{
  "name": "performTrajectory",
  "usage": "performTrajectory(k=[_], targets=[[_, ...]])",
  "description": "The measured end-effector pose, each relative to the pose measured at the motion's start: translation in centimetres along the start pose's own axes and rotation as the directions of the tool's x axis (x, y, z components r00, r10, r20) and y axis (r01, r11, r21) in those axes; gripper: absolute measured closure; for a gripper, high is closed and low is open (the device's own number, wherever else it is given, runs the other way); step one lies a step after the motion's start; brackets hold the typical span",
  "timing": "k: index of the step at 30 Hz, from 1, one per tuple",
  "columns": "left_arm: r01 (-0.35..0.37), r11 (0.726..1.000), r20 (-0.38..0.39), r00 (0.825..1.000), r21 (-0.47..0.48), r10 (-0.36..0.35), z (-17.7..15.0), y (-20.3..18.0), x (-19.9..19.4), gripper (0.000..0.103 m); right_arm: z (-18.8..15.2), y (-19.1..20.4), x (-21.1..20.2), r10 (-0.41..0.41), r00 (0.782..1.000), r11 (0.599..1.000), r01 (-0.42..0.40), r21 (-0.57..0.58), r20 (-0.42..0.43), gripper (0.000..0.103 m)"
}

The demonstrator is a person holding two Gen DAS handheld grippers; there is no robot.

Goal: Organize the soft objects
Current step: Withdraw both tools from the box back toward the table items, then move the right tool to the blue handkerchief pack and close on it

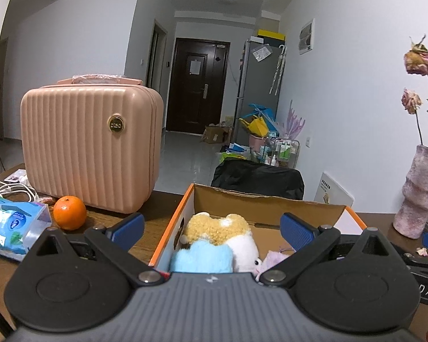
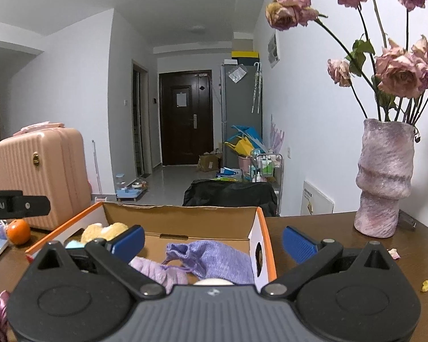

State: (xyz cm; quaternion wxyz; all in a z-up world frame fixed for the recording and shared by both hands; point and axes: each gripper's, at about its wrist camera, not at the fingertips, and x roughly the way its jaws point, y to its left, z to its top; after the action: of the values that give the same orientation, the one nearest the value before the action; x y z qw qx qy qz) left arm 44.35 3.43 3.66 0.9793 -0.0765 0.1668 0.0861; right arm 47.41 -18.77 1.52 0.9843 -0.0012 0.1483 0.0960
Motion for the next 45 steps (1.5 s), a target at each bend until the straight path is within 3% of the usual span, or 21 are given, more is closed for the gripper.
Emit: performTrajectory(k=[34, 45], targets=[[0.04, 0.994, -0.039, 0.999, 0.101, -0.036, -5.6, 2.2, -10.3, 0.0, -6.6, 1.8, -13.3, 0.05, 0.999, 0.991, -0.051, -0.12, -0.01, 0.0], [0.062, 0.992, -0.064, 0.996, 0.114, -0.055, -7.5, 2.8, -13.6, 0.0, -7.9, 1.7, -16.7, 0.047, 0.999, 0.993, -0.049, -0.107, -0.021, 0.0]])
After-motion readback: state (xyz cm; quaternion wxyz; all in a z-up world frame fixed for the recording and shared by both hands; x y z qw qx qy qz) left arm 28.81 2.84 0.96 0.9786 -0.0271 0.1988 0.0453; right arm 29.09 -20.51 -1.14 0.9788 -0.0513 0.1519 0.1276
